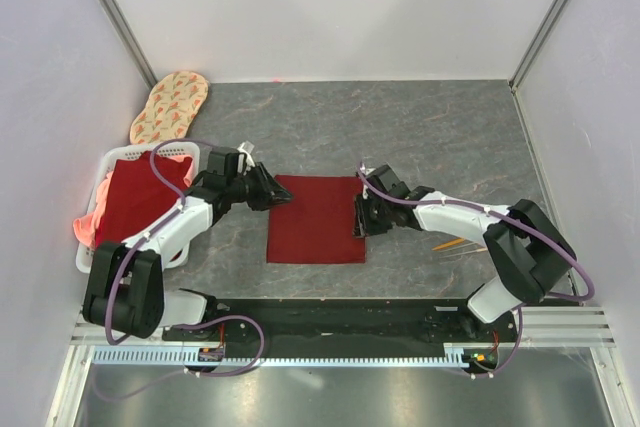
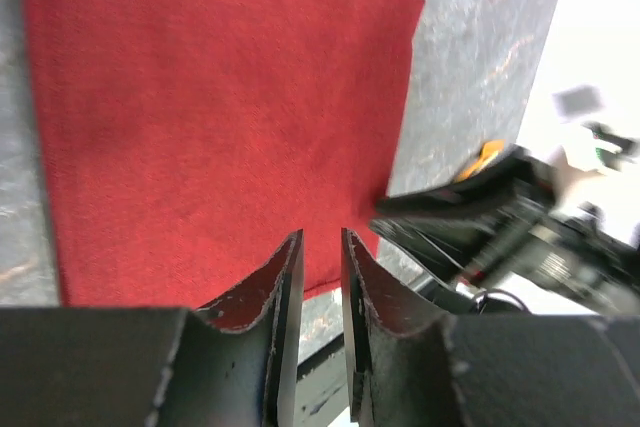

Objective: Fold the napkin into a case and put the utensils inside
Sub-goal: Smooth out the lower triangle-folded napkin at the center of the board, then fold the lower triangle-folded napkin at the center of the board.

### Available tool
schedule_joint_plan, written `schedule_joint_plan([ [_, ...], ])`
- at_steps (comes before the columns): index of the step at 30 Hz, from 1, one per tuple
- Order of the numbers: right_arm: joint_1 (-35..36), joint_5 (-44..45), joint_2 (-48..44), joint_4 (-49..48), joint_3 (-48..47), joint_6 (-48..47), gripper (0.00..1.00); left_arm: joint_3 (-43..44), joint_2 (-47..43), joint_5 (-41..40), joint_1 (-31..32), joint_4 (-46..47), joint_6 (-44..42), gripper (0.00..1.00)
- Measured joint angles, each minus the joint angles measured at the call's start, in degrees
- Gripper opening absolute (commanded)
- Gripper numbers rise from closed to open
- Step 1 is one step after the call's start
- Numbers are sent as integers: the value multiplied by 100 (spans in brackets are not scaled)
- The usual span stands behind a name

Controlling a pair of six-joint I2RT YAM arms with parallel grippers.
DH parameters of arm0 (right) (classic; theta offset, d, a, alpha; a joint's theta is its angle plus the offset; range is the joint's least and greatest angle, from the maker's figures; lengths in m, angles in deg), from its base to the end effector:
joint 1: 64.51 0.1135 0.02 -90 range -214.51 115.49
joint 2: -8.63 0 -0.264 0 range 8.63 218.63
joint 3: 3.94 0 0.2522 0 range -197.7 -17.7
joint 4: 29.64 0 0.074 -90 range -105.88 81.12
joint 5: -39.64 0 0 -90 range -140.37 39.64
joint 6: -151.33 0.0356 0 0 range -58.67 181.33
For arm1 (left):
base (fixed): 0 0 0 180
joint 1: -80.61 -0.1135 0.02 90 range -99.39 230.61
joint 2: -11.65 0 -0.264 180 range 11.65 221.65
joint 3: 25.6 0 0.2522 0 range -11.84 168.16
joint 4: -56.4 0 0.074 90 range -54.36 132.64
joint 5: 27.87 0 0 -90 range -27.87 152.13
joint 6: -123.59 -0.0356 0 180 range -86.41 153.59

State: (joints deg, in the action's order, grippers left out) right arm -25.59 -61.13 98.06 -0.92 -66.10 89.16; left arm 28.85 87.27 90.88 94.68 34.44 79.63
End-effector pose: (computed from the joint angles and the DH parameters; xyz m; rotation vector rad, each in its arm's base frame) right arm 0.2312 0.1952 0.1716 -0.3346 2.6503 0.6594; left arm 0.2542 -0.0814 0.2062 -0.4146 2.4391 -1.0793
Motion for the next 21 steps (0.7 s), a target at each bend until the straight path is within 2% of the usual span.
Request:
schedule_joint_plan([
  [7, -210, 142, 59, -221, 330, 66, 29, 168, 20, 9, 461, 24, 0, 29],
  [12, -323, 1073, 22, -15, 225, -162, 31, 256, -39, -22, 531, 11, -2, 30],
  [15, -343, 1703, -13, 350, 120, -310, 42, 264, -186, -109, 531, -90, -2, 31],
  [16, -345, 1939, -20, 570, 37, -374, 52, 289, -234, -164, 531, -149, -4, 31],
  [19, -208, 2437, -55, 1049, -227, -479, 68, 472, -323, -358, 527, -404, -9, 30],
  [21, 70, 2651, -116, 1257, -472, -505, 74, 658, -363, -538, 479, -662, -26, 30],
])
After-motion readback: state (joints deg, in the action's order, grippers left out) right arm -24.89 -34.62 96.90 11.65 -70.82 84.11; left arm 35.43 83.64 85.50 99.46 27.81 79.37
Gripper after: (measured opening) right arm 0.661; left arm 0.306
